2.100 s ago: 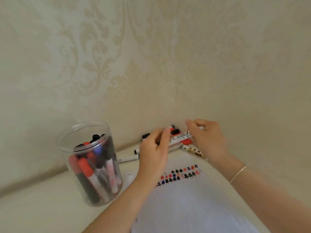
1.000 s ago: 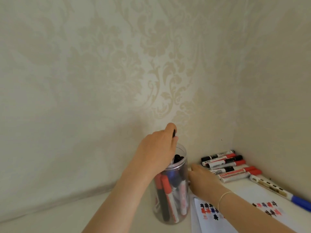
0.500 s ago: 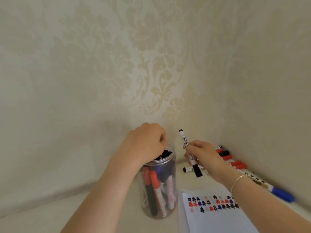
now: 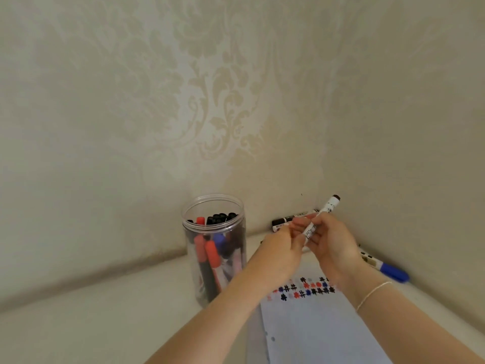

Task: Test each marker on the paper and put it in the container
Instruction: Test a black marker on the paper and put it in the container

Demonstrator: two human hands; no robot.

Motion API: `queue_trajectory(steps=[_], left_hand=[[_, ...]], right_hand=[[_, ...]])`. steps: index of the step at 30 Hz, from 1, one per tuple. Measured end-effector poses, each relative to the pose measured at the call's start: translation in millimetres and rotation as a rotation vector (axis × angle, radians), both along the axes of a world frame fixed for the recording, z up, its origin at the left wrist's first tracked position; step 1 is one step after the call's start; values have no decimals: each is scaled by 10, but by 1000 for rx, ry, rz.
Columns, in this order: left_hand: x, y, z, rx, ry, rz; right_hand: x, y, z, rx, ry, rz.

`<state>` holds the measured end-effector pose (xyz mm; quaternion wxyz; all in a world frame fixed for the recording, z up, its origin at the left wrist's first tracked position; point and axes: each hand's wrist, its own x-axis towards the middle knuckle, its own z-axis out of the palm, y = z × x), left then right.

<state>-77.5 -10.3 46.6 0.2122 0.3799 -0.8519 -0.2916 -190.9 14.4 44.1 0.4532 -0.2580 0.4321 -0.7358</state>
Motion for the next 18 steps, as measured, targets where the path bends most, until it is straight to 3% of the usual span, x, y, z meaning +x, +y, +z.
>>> queue_trajectory(steps=[4, 8, 11, 14, 18], left_hand=[[40, -39, -21, 177, 183, -57], [75, -78, -36, 204, 131, -261], [77, -105, -55, 354, 152, -332], [72, -109, -38, 473, 238, -314], [66, -116, -24, 440, 260, -308]], right_hand=[[-83, 117, -41, 35, 214, 28], [-129, 196, -13, 95, 441, 275], [-159, 177, 34, 162, 630, 276], [-180, 133, 82, 158, 555, 317], [-169, 118, 66, 125, 409, 375]])
